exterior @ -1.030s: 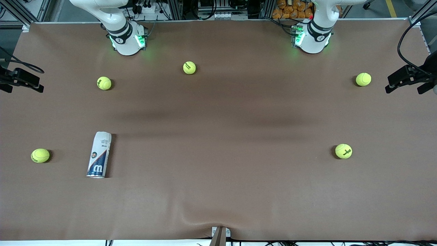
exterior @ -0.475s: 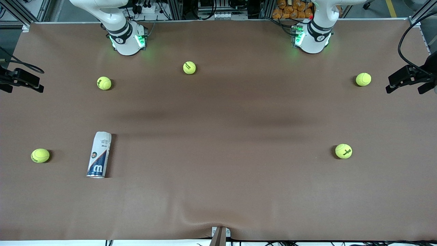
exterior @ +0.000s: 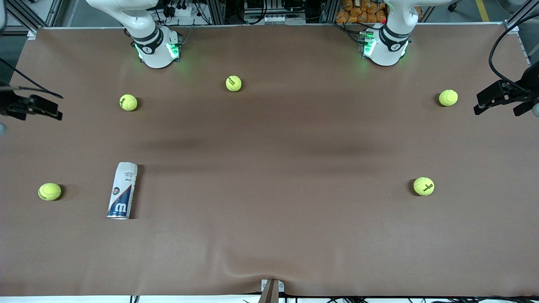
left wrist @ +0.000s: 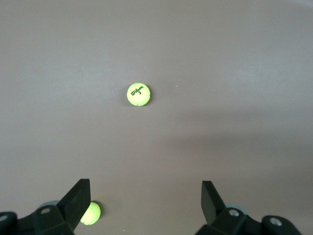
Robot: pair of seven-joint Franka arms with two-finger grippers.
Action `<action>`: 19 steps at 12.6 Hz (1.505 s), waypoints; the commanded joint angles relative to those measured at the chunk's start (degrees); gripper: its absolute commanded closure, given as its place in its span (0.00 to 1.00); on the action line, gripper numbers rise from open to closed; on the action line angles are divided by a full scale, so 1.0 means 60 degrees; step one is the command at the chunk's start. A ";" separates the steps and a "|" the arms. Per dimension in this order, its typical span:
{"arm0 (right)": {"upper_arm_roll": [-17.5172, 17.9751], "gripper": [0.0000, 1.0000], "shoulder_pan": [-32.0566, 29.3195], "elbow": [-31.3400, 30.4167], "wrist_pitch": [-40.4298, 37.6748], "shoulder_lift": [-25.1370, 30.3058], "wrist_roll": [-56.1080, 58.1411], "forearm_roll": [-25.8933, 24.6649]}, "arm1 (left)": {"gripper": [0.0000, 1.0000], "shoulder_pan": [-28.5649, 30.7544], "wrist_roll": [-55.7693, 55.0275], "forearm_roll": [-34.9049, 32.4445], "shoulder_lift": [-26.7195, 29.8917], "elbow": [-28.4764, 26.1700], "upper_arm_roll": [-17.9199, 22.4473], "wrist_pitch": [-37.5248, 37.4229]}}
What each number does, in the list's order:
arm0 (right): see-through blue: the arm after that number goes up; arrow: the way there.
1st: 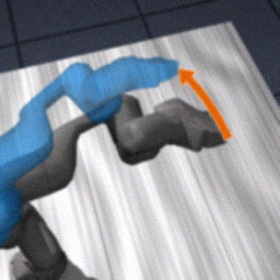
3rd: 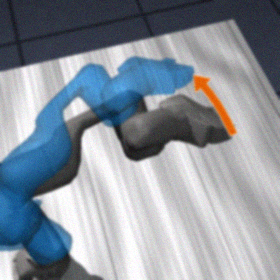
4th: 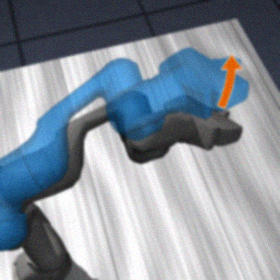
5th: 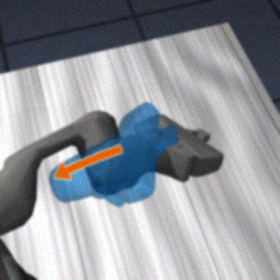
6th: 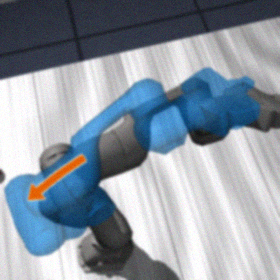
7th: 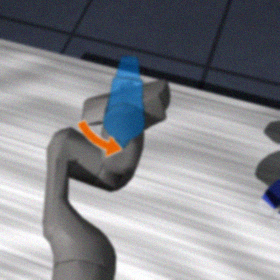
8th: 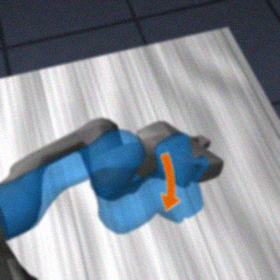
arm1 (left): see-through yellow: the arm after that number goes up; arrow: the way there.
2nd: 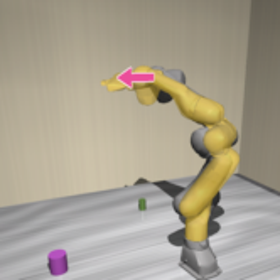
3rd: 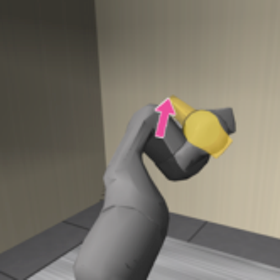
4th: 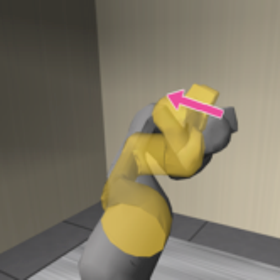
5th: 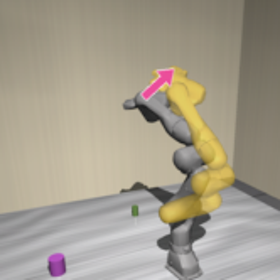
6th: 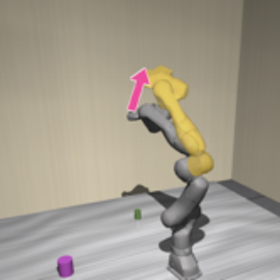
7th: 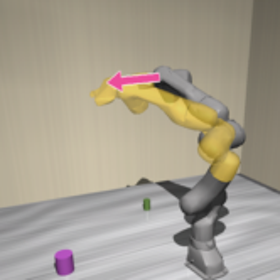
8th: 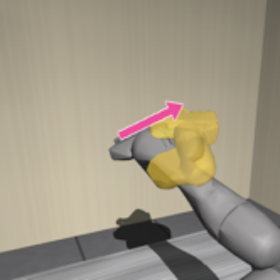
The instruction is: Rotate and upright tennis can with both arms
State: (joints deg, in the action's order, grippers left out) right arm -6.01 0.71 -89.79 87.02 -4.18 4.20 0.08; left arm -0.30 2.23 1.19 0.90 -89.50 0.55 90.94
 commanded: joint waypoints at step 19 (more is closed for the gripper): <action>0.0196 0.00 -0.0103 -0.0270 0.5021 -0.5176 0.1614 0.0118 | 0.00 0.0109 0.0155 0.0021 -0.0033 0.0093 -0.0252 -0.0215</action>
State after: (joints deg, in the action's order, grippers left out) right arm -4.72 -0.08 -92.49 115.82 -33.38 13.01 0.18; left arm 0.17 2.23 1.19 0.87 -89.44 -0.47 90.67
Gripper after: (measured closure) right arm 0.000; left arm 0.000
